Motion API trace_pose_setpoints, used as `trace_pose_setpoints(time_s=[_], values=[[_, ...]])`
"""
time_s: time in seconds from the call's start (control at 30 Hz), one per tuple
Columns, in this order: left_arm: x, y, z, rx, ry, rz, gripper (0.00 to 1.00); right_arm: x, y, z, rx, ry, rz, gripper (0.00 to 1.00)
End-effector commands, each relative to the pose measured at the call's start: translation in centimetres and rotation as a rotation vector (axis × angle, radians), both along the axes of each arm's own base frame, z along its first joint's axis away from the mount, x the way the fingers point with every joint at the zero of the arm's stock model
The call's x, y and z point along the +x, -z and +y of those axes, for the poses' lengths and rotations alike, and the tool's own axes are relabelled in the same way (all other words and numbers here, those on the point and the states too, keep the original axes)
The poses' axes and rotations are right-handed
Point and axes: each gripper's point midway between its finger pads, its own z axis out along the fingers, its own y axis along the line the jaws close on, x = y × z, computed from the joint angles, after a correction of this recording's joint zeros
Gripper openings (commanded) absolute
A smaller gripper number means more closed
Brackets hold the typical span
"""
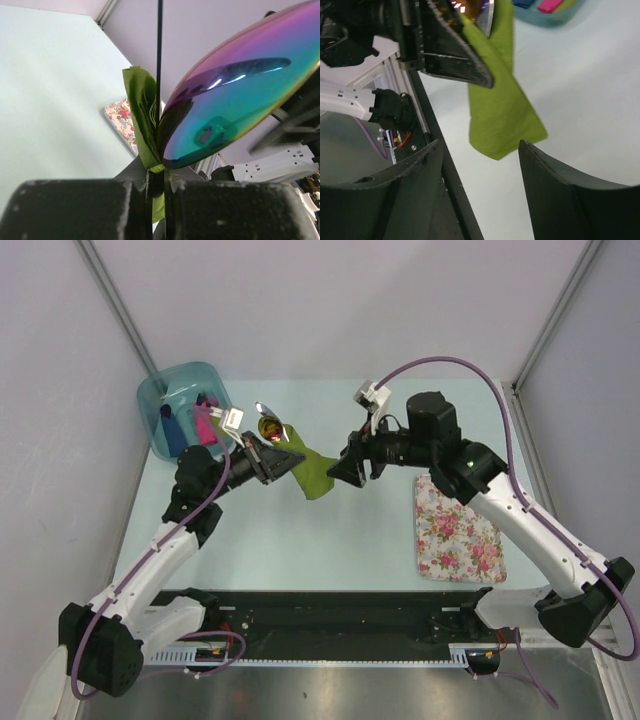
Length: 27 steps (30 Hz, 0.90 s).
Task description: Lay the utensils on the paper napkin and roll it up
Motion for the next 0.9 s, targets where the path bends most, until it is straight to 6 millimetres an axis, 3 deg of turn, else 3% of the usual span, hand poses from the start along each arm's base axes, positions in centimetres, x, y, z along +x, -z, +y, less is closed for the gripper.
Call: trace_pose_setpoints(time_s=[0.0,0.33,0.67,0.87], values=[[0.1,-3.7,0.0,-0.047,-0.011,-0.1,0.0,-0.3,0.6,1.6,0.007,-0.023,-0.015,0.68],[-1.8,-5.1,-0.8,-0.092,0.074,-0.145,0.0,0.7,2.6,4.3,0.011,-0.074,-0.007,0.72],[-2.4,-5.9,-0.9,-0.122,0.1,-0.171,0.0,-2.1,3.4,5.8,0.065,-0.216,0.081,0.72],[-3.3,-6.5,-1.1,-0.147,0.143,-0.189,0.0,-2.8,3.8,5.7,0.07,-0.246,0.092,0.71]])
